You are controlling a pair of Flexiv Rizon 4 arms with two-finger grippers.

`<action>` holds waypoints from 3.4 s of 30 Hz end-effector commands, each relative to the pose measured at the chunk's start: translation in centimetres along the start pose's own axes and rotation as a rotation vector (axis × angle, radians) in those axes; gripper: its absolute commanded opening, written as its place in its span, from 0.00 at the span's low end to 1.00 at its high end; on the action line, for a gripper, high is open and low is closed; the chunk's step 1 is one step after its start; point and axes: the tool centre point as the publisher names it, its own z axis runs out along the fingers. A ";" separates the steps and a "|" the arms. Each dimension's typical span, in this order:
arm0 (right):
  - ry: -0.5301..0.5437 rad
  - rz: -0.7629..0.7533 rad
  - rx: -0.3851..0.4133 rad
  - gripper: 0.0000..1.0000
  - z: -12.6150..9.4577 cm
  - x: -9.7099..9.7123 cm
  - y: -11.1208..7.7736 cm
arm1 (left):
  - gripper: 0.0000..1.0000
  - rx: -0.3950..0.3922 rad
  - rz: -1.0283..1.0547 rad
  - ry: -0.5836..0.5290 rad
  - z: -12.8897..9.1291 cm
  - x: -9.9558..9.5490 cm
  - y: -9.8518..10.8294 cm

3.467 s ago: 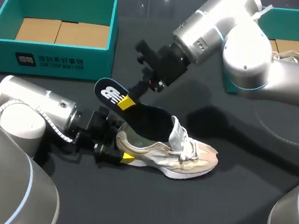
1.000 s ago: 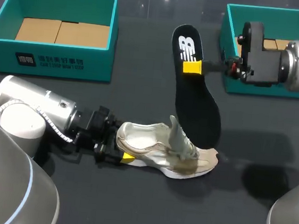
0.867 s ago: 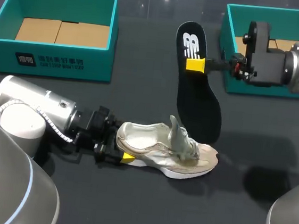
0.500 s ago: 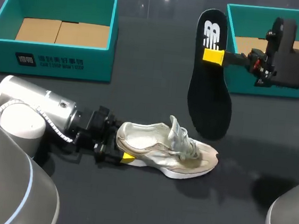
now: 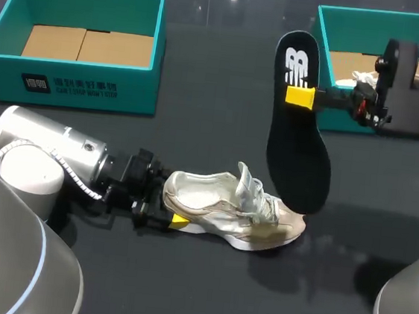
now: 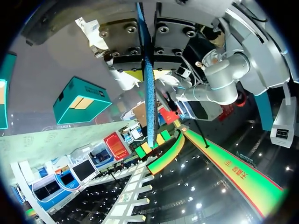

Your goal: Take the shoe out of the shoebox, open the shoe tongue, remove and reinsert the insole, then place the shoe into the shoebox

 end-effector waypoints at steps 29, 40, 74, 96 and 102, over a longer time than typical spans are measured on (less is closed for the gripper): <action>0.009 -0.023 0.009 0.00 -2.4 1.9 -0.5 | 0.00 -0.001 0.000 0.000 0.1 0.0 0.1; 0.014 -0.026 0.008 0.00 -2.5 2.0 -0.4 | 0.00 -0.001 0.000 0.000 0.1 0.0 0.1; 0.014 -0.026 0.008 0.00 -2.5 2.0 -0.4 | 1.00 -0.564 0.173 -0.037 -7.2 2.1 -1.3; 0.014 -0.026 0.008 0.00 -2.5 2.0 -0.4 | 1.00 -0.941 0.063 0.009 -7.5 1.8 -3.8; 0.014 -0.026 0.008 0.00 -2.5 2.0 -0.4 | 1.00 -0.941 0.063 0.009 -7.5 1.8 -3.8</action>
